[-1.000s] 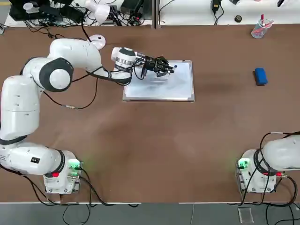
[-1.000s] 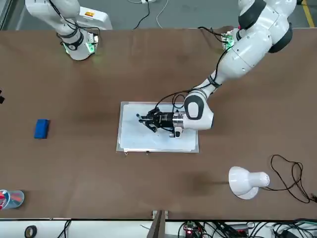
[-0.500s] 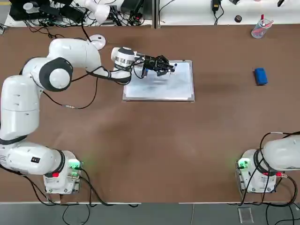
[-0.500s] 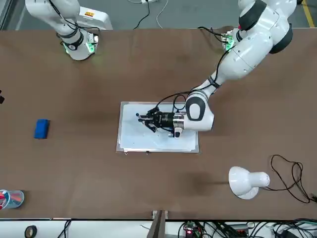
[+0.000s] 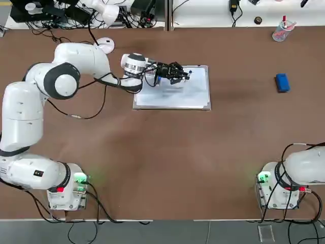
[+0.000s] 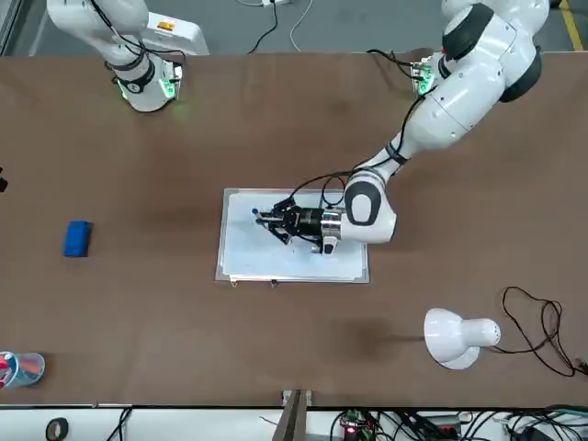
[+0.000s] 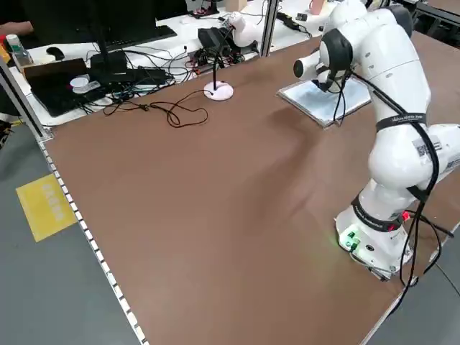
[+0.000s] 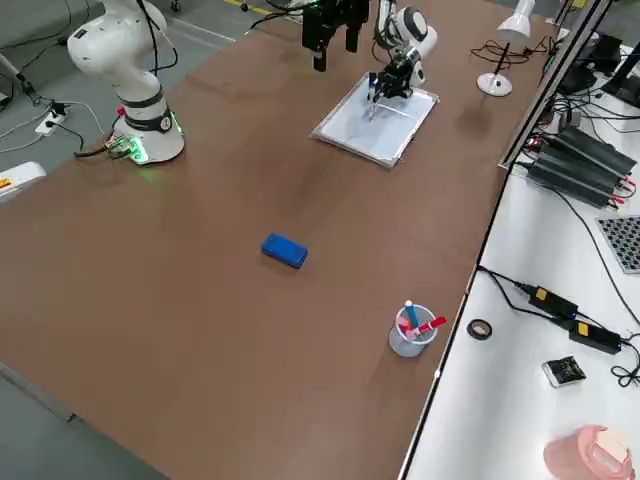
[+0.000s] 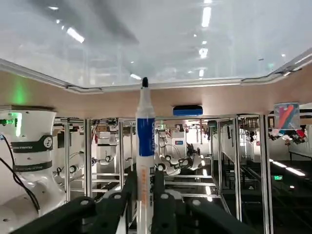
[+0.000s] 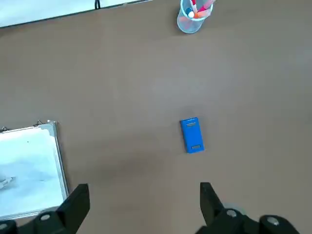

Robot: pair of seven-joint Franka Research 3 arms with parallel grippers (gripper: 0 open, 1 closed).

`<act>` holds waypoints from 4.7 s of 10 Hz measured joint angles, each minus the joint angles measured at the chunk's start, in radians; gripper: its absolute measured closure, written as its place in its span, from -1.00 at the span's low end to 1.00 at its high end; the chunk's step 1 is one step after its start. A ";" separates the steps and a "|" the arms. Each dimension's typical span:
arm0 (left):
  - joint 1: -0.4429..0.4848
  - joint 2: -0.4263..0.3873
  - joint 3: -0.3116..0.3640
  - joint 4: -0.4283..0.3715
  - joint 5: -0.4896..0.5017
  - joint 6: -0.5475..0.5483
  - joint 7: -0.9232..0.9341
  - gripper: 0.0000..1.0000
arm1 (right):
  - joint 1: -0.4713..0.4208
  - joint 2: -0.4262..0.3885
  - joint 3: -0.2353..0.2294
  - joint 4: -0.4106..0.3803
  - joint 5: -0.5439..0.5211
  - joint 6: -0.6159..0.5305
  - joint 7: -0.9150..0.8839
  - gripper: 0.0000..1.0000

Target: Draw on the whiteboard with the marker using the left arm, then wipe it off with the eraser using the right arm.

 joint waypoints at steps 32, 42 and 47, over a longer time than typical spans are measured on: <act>0.053 -0.024 0.027 -0.082 -0.001 -0.027 0.074 0.66 | 0.000 0.001 0.006 0.000 0.000 0.001 0.000 -1.00; 0.053 -0.025 0.049 -0.042 0.038 -0.026 0.050 0.66 | -0.005 0.001 0.004 0.000 0.000 0.002 0.000 -1.00; 0.046 -0.044 0.047 0.050 0.185 -0.026 -0.162 0.66 | -0.005 0.002 0.006 -0.005 0.000 0.002 -0.007 -1.00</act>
